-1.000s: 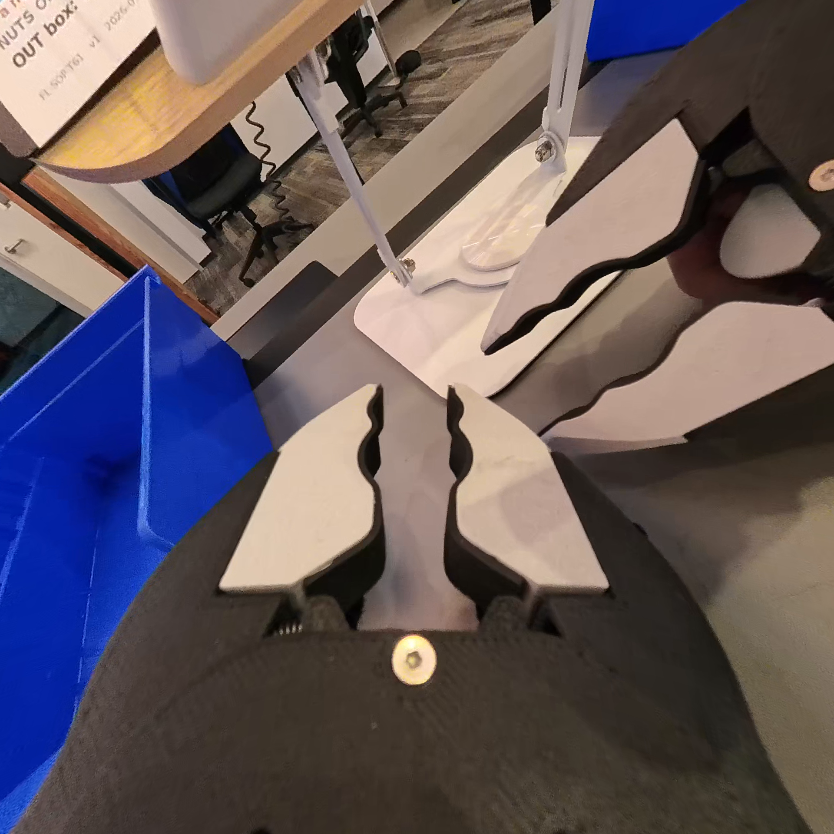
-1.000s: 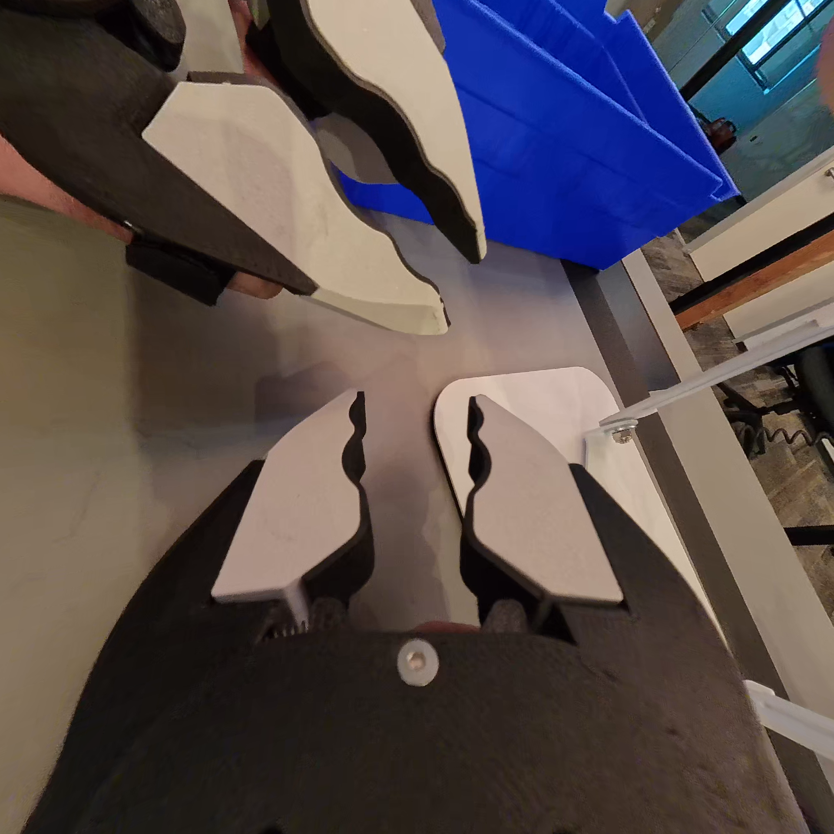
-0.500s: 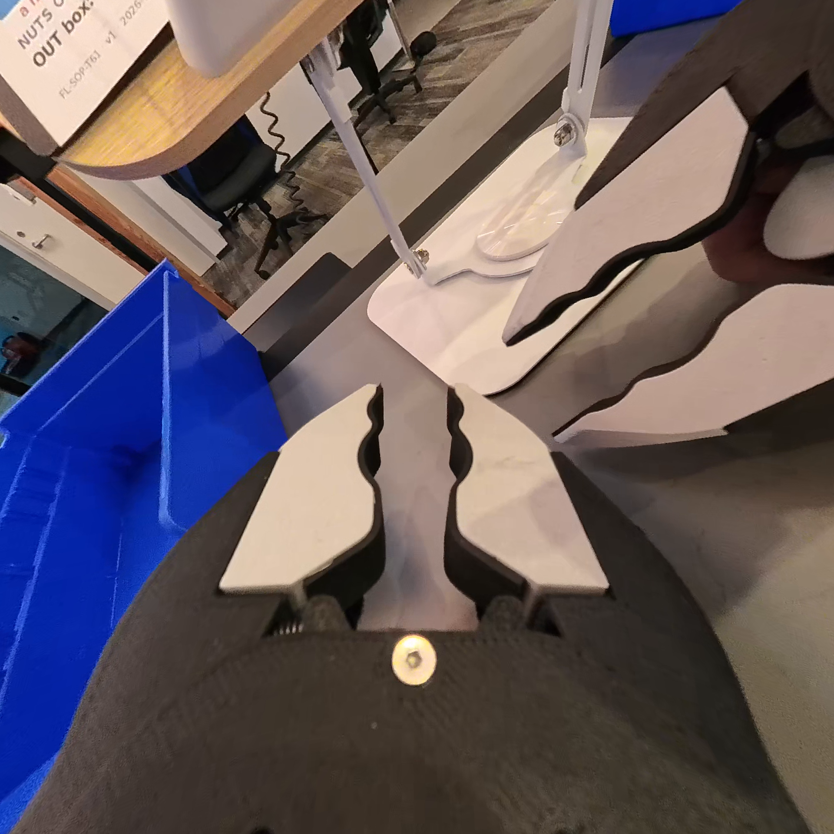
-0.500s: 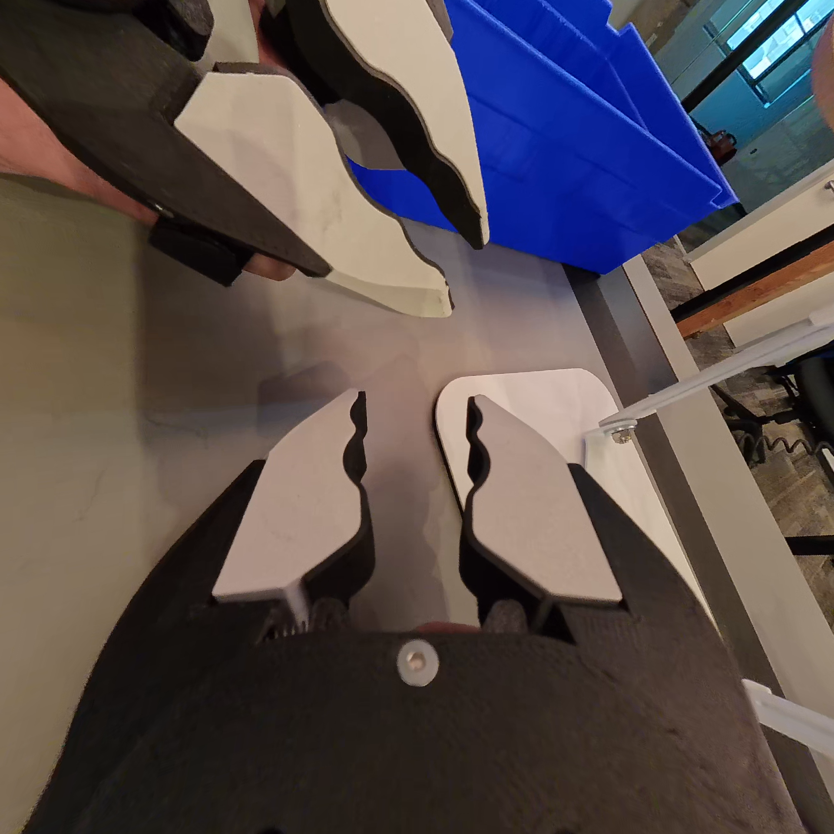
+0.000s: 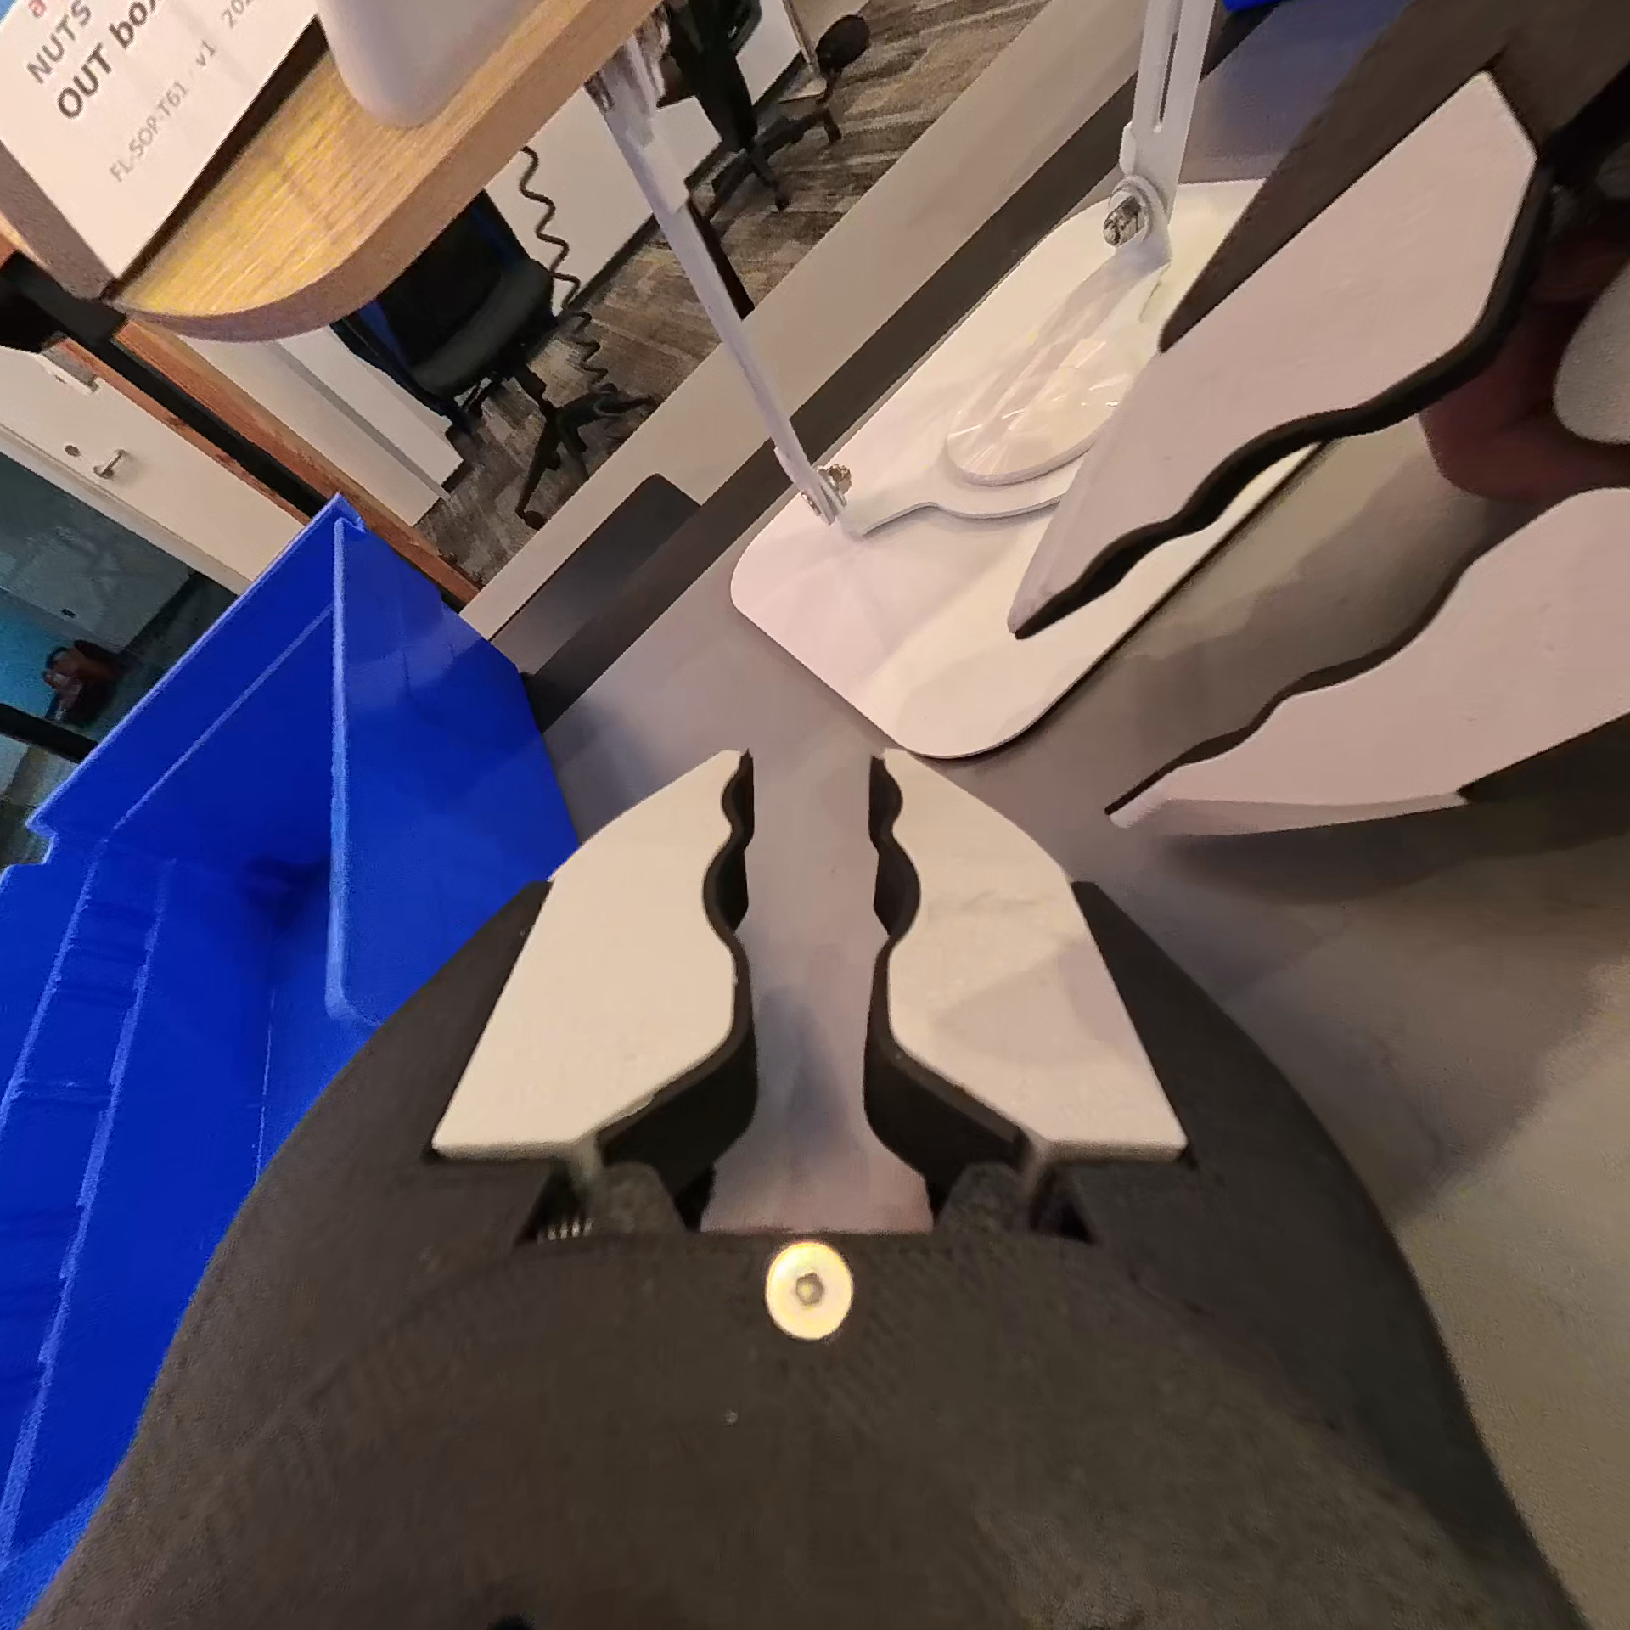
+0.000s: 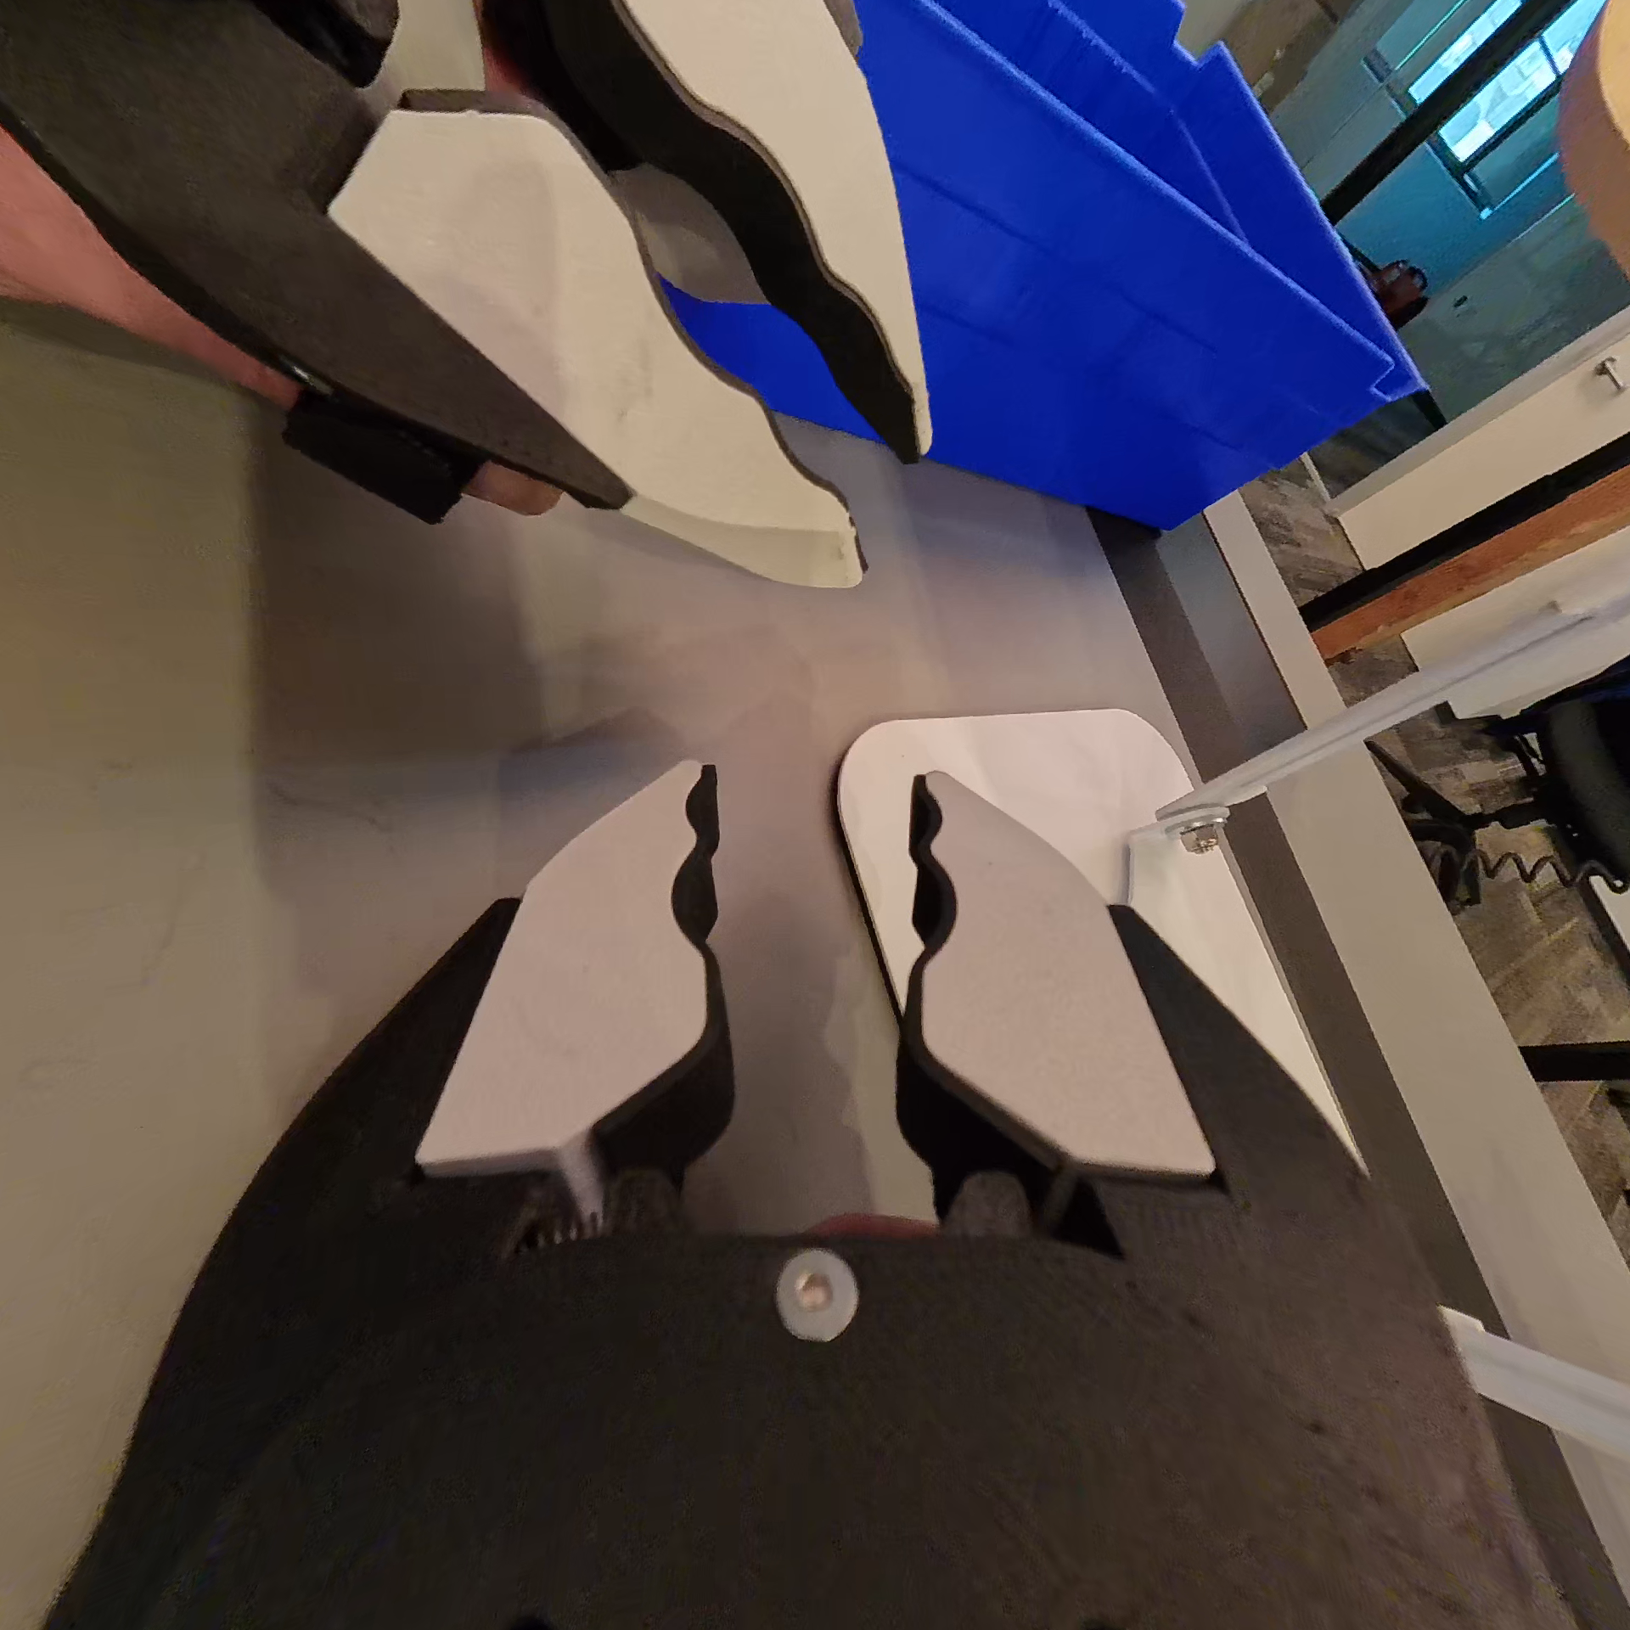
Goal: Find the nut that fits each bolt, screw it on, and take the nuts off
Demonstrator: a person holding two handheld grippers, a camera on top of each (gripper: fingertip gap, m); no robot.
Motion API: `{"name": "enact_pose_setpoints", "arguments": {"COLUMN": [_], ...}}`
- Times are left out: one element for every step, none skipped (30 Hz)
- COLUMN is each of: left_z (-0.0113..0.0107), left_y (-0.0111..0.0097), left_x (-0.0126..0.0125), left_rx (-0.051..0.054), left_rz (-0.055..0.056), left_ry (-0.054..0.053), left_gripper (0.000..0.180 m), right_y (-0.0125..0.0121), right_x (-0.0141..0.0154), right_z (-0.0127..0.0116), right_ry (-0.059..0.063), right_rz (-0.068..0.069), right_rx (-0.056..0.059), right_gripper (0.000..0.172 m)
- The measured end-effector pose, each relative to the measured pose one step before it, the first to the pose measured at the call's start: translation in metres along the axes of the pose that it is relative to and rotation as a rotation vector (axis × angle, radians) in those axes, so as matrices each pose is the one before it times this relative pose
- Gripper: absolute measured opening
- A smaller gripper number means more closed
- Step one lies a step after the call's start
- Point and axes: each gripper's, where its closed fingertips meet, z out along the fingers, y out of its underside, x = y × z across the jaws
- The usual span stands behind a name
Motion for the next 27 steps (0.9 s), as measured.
{"name": "enact_pose_setpoints", "arguments": {"left_z": [0.00029,0.00043,0.00029,0.00029,0.00025,0.00026,0.00015,0.00001,0.00006,0.00020,0.00012,0.00011,-0.00061,-0.00167,-0.00296,-0.00363,-0.00377,-0.00455,-0.00581,-0.00726,-0.00797,-0.00911,-0.00943,-0.00857,-0.00726,-0.00578,-0.00402], "left_y": [0.00038,0.00056,0.00050,0.00049,0.00042,0.00056,0.00018,0.00000,-0.00009,-0.00018,0.00008,-0.00004,-0.00107,-0.00248,-0.00381,-0.00387,-0.00255,-0.00180,-0.00137,-0.00107,-0.00028,-0.00006,0.00042,0.00407,0.00822,0.01067,0.01322], "left_x": [0.00069,0.00045,0.00015,0.00005,0.00023,0.00053,0.00060,0.00039,0.00022,0.00032,0.00045,0.00030,-0.00013,-0.00168,-0.00314,-0.00355,-0.00448,-0.00536,-0.00653,-0.00883,-0.01025,-0.01236,-0.01511,-0.01821,-0.02322,-0.02552,-0.02554], "left_rx": [-0.0019,-0.0037,-0.0033,-0.0022,-0.0016,-0.0021,-0.0006,-0.0003,-0.0001,0.0001,-0.0004,0.0011,0.0078,0.0160,0.0223,0.0235,0.0184,0.0175,0.0172,0.0175,0.0156,0.0173,0.0186,0.0019,-0.0119,-0.0096,-0.0138], "left_rz": [0.0022,0.0002,-0.0002,0.0002,-0.0001,-0.0002,0.0008,0.0009,0.0015,0.0013,0.0007,0.0018,0.0046,0.0040,0.0008,0.0001,0.0030,0.0050,0.0079,0.0052,-0.0008,0.0045,0.0151,0.0261,0.0125,-0.0084,-0.0320], "left_ry": [0.0029,0.0024,0.0005,0.0010,0.0019,0.0037,0.0029,0.0017,0.0002,0.0007,0.0020,0.0016,-0.0018,-0.0109,-0.0176,-0.0163,-0.0202,-0.0243,-0.0271,-0.0341,-0.0327,-0.0368,-0.0431,-0.0455,-0.0630,-0.0649,-0.0581], "left_gripper": [0.025,0.025,0.026,0.026,0.026,0.027,0.028,0.029,0.030,0.030,0.030,0.030,0.030,0.029,0.026,0.024,0.023,0.022,0.021,0.021,0.021,0.021,0.021,0.022,0.026,0.029,0.034], "right_y": [0.00036,-0.00003,0.00007,0.00033,0.00038,0.00050,0.00033,0.00028,0.00024,-0.00001,-0.00014,-0.00008,-0.00025,-0.00124,-0.00252,-0.00265,-0.00140,-0.00026,0.00022,-0.00037,-0.00091,-0.00084,-0.00054,0.00020,0.00091,0.00090,-0.00002], "right_x": [0.00052,0.00029,0.00041,0.00055,0.00059,0.00050,0.00026,0.00025,0.00006,0.00016,0.00048,0.00048,0.00013,0.00029,0.00108,0.00249,0.00390,0.00423,0.00386,0.00390,0.00448,0.00490,0.00423,0.00383,0.00382,0.00339,0.00249], "right_z": [0.00013,-0.00022,-0.00007,-0.00002,0.00025,0.00037,0.00045,0.00037,0.00039,0.00010,-0.00001,0.00012,-0.00010,-0.00083,-0.00186,-0.00256,-0.00296,-0.00371,-0.00473,-0.00630,-0.00730,-0.00761,-0.00791,-0.00843,-0.00915,-0.01035,-0.01168], "right_ry": [0.0005,0.0002,0.0016,0.0013,0.0009,0.0004,0.0006,0.0014,0.0003,0.0007,0.0021,0.0011,-0.0003,0.0012,0.0063,0.0160,0.0233,0.0233,0.0188,0.0196,0.0267,0.0308,0.0259,0.0241,0.0236,0.0185,0.0149], "right_rz": [0.0013,0.0005,-0.0004,0.0005,0.0013,0.0017,0.0001,-0.0025,-0.0019,-0.0003,-0.0002,-0.0002,-0.0001,-0.0013,-0.0045,-0.0100,-0.0125,-0.0062,0.0039,0.0057,-0.0029,-0.0115,-0.0119,-0.0064,0.0007,0.0079,0.0078], "right_rx": [-0.0009,0.0013,0.0011,-0.0005,-0.0019,-0.0027,-0.0028,-0.0022,-0.0019,-0.0003,0.0017,0.0010,0.0018,0.0085,0.0159,0.0148,0.0089,0.0051,0.0057,0.0101,0.0141,0.0129,0.0118,0.0098,0.0065,0.0051,0.0093], "right_gripper": [0.042,0.042,0.042,0.043,0.043,0.043,0.043,0.043,0.043,0.043,0.043,0.043,0.042,0.039,0.037,0.036,0.036,0.037,0.037,0.037,0.037,0.037,0.037,0.037,0.038,0.038,0.038]}}
